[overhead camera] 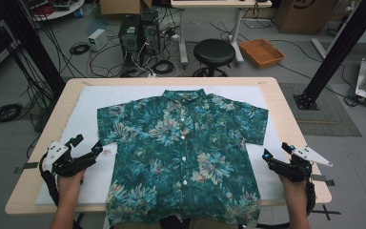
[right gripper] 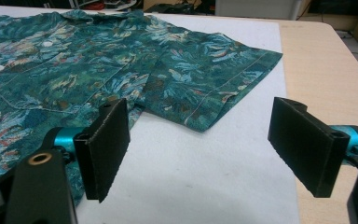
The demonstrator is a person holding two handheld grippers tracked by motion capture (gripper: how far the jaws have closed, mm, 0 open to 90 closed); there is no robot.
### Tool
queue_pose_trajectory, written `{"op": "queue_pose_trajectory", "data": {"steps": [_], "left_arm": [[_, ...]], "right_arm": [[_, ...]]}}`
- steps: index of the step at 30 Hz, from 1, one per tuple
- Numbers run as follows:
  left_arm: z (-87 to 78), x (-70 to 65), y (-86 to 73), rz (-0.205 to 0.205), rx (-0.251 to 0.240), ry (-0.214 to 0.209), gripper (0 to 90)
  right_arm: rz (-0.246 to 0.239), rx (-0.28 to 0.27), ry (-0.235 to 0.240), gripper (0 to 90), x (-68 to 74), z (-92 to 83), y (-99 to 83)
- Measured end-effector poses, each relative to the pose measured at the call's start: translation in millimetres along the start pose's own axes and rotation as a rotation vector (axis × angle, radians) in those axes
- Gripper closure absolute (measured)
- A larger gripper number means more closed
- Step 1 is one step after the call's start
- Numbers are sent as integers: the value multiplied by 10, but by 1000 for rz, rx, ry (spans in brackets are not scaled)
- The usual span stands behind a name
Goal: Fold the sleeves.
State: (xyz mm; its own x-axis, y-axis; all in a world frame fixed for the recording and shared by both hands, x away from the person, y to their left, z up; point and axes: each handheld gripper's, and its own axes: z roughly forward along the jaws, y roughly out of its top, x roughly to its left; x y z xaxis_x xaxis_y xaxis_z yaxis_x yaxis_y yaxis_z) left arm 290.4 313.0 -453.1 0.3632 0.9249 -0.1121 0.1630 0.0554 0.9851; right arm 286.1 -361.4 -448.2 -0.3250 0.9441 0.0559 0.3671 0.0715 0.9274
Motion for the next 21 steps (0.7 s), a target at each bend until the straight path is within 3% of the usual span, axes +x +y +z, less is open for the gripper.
{"op": "queue_pose_trajectory", "data": {"steps": [21], "left_arm": [[22, 4, 8, -9, 17, 0, 177]], "right_arm": [[6, -3, 7, 209, -10, -1, -1]]}}
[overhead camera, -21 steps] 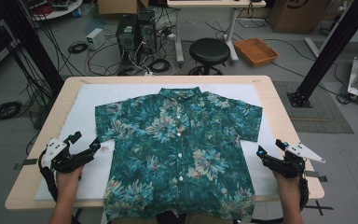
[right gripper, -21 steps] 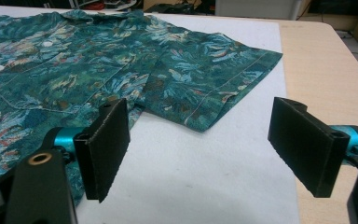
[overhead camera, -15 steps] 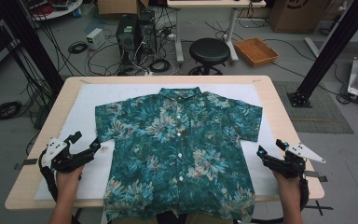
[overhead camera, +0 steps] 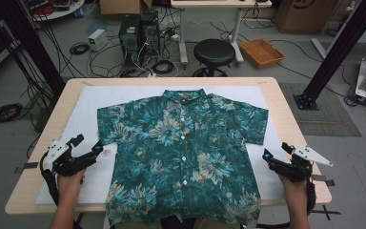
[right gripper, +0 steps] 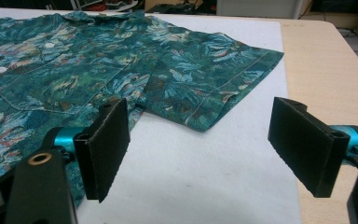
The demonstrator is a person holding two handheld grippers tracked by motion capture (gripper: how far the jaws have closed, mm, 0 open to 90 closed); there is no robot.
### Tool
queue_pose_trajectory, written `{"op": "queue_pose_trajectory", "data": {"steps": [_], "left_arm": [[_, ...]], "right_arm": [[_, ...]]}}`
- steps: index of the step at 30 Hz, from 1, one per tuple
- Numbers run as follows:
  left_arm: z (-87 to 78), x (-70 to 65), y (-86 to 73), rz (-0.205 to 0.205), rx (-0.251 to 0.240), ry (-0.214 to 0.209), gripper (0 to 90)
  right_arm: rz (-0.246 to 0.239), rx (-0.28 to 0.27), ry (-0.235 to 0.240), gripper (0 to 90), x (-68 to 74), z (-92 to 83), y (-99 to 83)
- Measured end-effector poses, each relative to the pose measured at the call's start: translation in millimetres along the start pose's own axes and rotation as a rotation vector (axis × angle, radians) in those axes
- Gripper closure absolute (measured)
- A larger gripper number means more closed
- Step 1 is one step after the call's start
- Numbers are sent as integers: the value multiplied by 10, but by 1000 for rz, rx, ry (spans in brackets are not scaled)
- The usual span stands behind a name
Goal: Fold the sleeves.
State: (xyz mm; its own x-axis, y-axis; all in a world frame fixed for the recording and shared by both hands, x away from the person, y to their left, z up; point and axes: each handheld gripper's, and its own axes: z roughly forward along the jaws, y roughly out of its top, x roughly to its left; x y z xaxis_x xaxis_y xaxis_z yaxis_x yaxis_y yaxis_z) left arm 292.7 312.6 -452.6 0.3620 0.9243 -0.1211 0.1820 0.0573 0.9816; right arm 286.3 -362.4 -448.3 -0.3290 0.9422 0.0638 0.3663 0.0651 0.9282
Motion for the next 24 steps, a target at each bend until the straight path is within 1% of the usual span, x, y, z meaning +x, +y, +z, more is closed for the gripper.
{"op": "queue_pose_trajectory", "data": {"steps": [10, 16, 19, 22, 24], "left_arm": [[-1, -4, -1, -1, -1, 6, 176], [1, 1, 2, 0, 5, 10, 177], [5, -5, 1, 1, 2, 5, 177], [12, 2, 6, 3, 19, 4, 176], [15, 0, 6, -1, 18, 6, 177]], "right_arm": [[7, 8, -3, 209, 0, 5, 3], [-1, 19, -6, 209, 2, 15, 8], [16, 34, -8, 209, -6, 30, 15], [22, 35, -23, 209, -10, 30, 17], [36, 38, -35, 210, -19, 36, 22]]}}
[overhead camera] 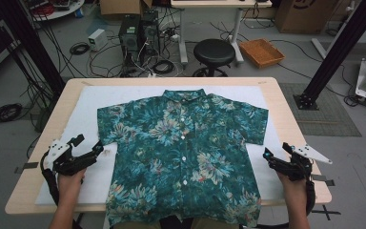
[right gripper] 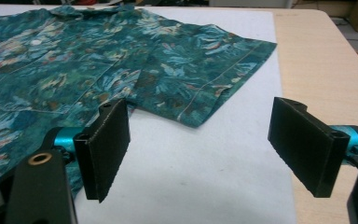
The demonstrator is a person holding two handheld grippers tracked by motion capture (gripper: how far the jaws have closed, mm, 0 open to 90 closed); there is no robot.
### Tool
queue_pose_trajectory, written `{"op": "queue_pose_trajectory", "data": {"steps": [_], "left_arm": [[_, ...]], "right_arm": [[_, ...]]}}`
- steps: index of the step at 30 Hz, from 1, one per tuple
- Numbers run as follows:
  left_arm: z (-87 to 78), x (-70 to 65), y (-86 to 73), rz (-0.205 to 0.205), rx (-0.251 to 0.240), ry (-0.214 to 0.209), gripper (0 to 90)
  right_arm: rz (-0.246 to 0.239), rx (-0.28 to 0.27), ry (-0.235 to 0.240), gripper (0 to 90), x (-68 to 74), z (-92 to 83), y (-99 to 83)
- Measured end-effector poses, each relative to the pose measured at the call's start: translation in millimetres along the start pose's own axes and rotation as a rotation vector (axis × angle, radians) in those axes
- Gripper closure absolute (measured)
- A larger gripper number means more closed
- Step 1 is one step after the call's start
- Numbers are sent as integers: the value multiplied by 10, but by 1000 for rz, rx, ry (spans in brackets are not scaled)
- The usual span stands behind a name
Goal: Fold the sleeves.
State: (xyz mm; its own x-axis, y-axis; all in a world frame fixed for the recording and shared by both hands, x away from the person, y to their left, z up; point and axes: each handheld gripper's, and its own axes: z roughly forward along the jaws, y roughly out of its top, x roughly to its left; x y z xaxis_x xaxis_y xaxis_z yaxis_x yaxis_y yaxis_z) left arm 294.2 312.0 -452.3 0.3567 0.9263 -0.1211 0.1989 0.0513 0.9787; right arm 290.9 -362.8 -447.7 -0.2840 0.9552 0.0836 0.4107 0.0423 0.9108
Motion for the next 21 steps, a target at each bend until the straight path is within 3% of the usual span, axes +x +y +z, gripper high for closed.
{"op": "queue_pose_trajectory", "data": {"steps": [4, 10, 11, 13, 21], "left_arm": [[-6, -2, -3, 5, -7, -1, 177], [2, 3, 2, -8, 0, 1, 177], [3, 11, 3, -8, 5, 2, 177], [2, 16, 4, -10, 7, 1, 177], [8, 16, 4, -20, 7, -2, 177]], "right_arm": [[38, 3, -4, 210, -6, 28, 78], [53, 32, 14, 210, 10, 175, 378], [58, 38, 6, 210, 19, 257, 512], [53, 61, -23, 210, 14, 353, 606], [98, 192, -119, 211, -84, 713, 679]]}}
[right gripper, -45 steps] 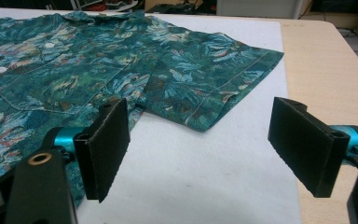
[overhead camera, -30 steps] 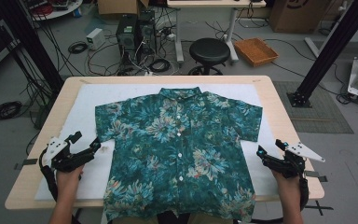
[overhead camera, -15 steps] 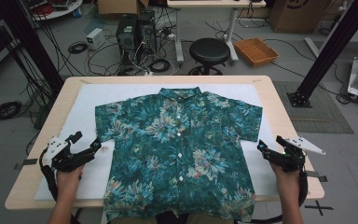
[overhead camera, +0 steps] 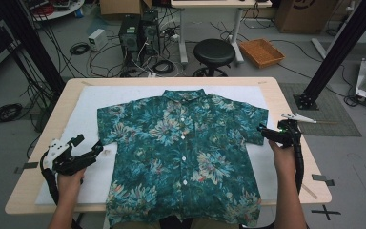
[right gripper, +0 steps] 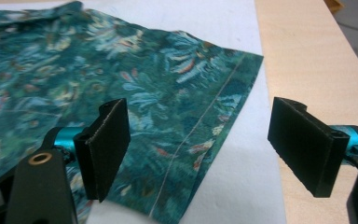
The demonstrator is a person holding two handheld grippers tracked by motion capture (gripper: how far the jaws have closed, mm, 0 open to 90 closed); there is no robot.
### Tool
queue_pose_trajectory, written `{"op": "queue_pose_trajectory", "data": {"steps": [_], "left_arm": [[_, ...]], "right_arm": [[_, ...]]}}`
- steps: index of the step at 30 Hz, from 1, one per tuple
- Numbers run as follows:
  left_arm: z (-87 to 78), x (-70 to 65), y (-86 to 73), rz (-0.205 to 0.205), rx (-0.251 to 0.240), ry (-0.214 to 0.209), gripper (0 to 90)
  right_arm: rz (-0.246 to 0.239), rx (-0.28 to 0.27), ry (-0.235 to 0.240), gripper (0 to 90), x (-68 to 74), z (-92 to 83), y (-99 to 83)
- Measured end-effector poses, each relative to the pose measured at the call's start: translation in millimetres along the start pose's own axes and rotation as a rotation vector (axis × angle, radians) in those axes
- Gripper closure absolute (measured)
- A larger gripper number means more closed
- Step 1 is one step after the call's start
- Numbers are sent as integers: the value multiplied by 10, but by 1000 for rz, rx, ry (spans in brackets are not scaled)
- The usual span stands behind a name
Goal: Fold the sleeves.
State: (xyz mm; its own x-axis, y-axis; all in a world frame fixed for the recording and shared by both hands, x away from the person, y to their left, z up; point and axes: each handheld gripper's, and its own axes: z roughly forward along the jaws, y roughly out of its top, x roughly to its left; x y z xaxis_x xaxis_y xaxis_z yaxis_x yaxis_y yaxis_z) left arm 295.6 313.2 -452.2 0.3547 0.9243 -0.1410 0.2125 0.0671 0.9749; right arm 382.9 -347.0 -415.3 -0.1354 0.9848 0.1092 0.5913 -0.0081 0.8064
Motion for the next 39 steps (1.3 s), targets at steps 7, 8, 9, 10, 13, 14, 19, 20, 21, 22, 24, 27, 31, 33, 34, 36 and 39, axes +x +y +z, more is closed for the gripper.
{"op": "queue_pose_trajectory", "data": {"steps": [7, 8, 9, 10, 13, 14, 19, 20, 21, 22, 24, 27, 31, 33, 34, 36, 39], "left_arm": [[11, -11, 5, 12, 15, 12, 177], [11, -15, 4, 10, 15, 13, 177], [11, -15, 4, 10, 15, 13, 177], [12, -15, 4, 11, 14, 15, 177], [12, -14, 4, 11, 15, 15, 177], [12, -14, 4, 11, 15, 15, 177], [14, -16, 4, 13, 16, 13, 177], [14, -17, 4, 15, 17, 12, 177], [14, -20, 4, 17, 17, 12, 177], [15, -19, 5, 23, 18, 12, 177], [13, -23, 4, 24, 18, 11, 177], [13, -23, 4, 25, 17, 11, 177], [11, -23, 3, 25, 16, 9, 177], [12, -22, 3, 24, 16, 10, 177], [14, -19, 4, 23, 18, 7, 177], [15, -19, 5, 22, 19, 8, 177], [21, -20, 7, 21, 25, 6, 177]], "right_arm": [[22, 105, -82, 307, -10, 254, -27], [27, 108, -86, 308, -13, 271, -29], [27, 108, -86, 308, -13, 271, -29], [25, 115, -92, 321, -22, 301, -21], [17, 134, -98, 353, -27, 341, 5], [16, 142, -98, 355, -26, 359, 14], [-40, 194, -100, 453, 39, 478, 19], [-50, 197, -103, 466, 60, 497, 9], [-56, 190, -104, 509, 73, 499, 8], [-53, 190, -94, 546, 87, 500, 9], [-77, 189, -77, 630, 99, 501, 14], [-73, 194, -61, 720, 118, 499, 16], [-29, 191, -28, 876, 62, 497, 25], [-44, 192, -36, 885, 73, 495, 35], [-53, 186, -41, 887, 90, 489, 45], [-67, 149, -35, 887, 134, 462, 88], [-133, 116, -33, 887, 276, 417, 207]]}}
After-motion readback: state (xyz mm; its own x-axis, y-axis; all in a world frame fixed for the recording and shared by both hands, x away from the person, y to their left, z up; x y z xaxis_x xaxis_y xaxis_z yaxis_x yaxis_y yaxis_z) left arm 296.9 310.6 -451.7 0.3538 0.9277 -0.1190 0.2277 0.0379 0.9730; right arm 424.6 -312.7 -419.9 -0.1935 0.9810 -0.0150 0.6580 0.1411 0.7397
